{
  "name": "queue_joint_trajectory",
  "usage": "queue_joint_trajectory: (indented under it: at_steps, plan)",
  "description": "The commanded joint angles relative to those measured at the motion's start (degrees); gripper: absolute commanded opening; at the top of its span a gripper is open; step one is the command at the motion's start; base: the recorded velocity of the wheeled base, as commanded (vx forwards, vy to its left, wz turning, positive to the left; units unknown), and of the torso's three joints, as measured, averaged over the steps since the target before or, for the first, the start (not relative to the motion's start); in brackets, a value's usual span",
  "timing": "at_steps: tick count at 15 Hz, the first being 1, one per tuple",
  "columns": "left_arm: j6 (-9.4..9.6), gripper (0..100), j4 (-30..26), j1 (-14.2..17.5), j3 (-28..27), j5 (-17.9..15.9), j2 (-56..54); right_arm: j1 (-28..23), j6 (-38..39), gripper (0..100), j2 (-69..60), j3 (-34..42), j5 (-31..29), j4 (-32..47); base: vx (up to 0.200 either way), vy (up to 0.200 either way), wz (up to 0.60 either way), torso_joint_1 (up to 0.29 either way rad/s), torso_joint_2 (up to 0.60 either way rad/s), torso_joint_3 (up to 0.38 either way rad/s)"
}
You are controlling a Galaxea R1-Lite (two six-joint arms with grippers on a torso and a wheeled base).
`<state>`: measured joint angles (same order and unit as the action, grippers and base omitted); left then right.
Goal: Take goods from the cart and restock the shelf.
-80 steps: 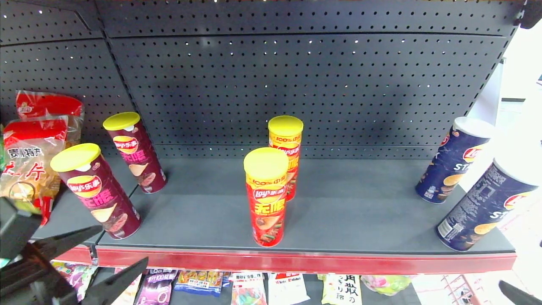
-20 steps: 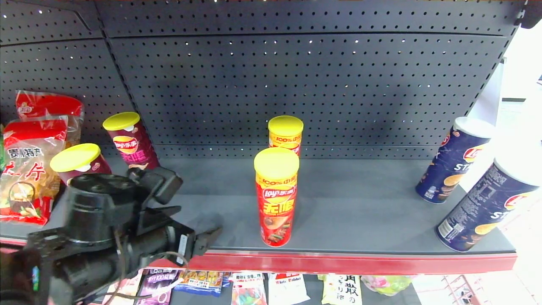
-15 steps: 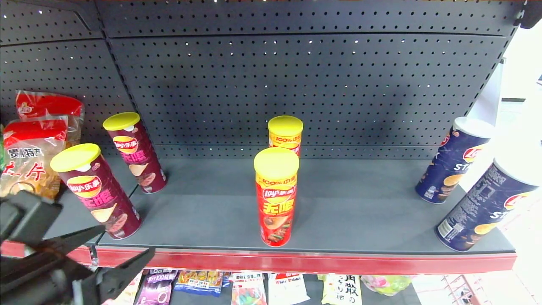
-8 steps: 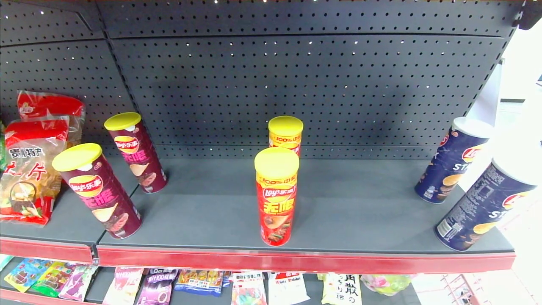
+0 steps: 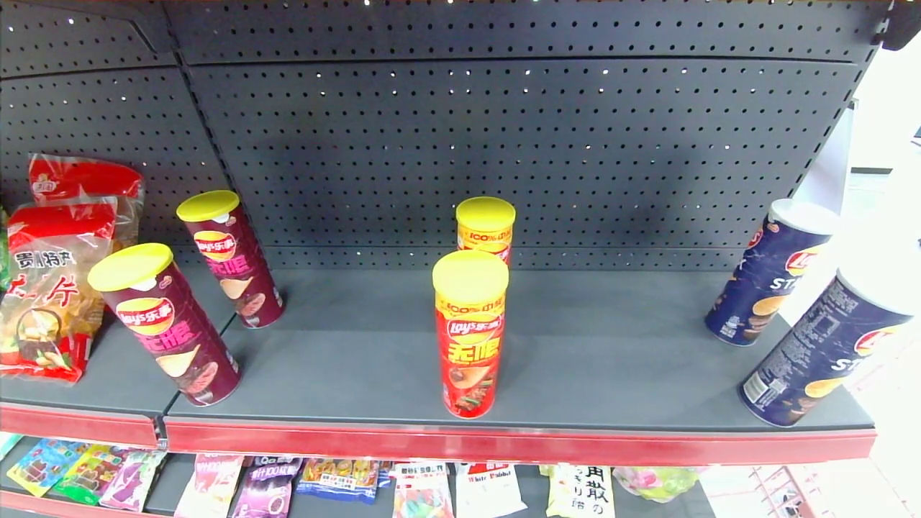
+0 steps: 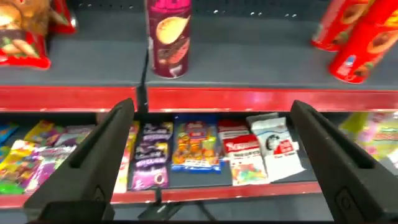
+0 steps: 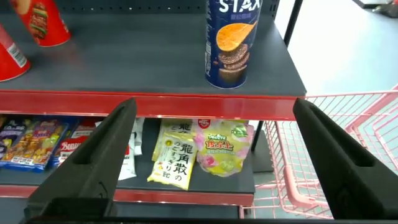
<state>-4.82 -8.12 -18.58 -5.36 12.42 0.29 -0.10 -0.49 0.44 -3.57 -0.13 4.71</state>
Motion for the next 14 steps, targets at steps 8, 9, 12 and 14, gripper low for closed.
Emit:
queue_joint_trajectory:
  at_steps: [8,9,12,14]
  plan:
    - [-0.11,100,-1.5,3.2,-0.2,14.9,5.3,-1.8,-0.5,100,4.7,0.1,-2.1,-0.1,0.0,0.0,0.0,0.0,0.0,0.0]
    - [-0.19,100,-1.5,5.5,-0.1,14.6,7.4,-1.5,-0.5,100,4.6,0.1,-2.0,-0.1,0.0,0.0,0.0,0.0,0.0,0.0]
    - [0.6,100,-1.5,13.6,-0.1,14.8,15.0,-0.1,-0.3,100,3.9,0.1,-1.9,-0.1,0.0,0.0,0.0,0.0,0.0,0.0]
    - [0.42,100,-1.5,23.0,-0.2,14.3,12.5,-0.1,-0.2,100,3.6,0.1,-1.9,-0.1,0.0,0.0,0.0,0.0,0.0,0.0]
